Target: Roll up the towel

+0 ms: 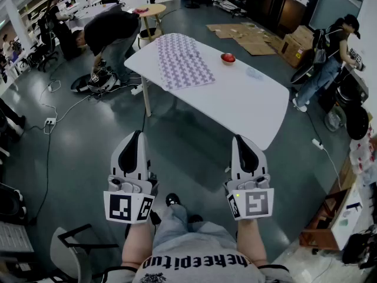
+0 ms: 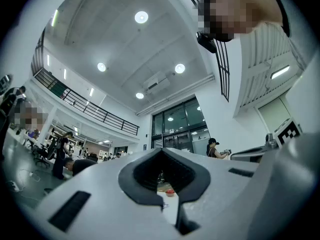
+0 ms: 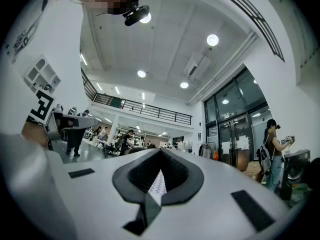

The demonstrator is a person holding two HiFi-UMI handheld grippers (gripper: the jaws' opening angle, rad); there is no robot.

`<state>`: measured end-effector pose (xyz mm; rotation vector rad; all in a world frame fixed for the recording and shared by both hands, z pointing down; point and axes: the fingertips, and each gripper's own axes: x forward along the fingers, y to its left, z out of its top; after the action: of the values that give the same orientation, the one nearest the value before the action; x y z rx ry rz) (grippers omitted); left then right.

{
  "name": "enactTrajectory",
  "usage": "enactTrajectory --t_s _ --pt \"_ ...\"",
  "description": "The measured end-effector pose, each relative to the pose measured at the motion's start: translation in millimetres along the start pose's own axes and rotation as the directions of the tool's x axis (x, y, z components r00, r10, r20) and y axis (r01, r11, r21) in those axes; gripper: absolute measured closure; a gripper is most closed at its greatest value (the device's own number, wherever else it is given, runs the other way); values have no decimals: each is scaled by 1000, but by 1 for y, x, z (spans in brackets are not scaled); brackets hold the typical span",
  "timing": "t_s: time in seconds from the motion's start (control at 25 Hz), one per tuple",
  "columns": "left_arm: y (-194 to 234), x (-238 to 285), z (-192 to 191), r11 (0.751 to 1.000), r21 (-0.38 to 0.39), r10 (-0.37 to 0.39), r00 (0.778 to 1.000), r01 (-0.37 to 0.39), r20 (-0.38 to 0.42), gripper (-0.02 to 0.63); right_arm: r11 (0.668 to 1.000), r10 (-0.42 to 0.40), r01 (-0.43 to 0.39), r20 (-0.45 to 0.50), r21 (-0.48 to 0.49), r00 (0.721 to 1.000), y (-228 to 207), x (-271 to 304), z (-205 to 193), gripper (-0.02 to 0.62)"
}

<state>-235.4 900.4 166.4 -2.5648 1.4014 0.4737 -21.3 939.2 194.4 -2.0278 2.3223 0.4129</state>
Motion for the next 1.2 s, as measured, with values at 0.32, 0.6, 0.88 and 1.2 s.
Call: enactTrajectory --t_s 0.32,0.6,0.88,1.2 --pt "-1 0 2 1000 2 -1 1000 1 1 615 1000 11 -11 14 -2 1000 2 0 3 594" --pt "-12 7 7 1000 25 -13 1000 13 5 615 1000 14 -13 55 -23 998 -8 -2 12 595" --pt "-12 9 11 999 18 -30 1000 29 9 615 995 96 -92 90 -50 991 0 -3 19 595" --pt "22 40 8 999 45 10 998 -13 57 615 999 49 -52 107 17 993 -6 47 13 594"
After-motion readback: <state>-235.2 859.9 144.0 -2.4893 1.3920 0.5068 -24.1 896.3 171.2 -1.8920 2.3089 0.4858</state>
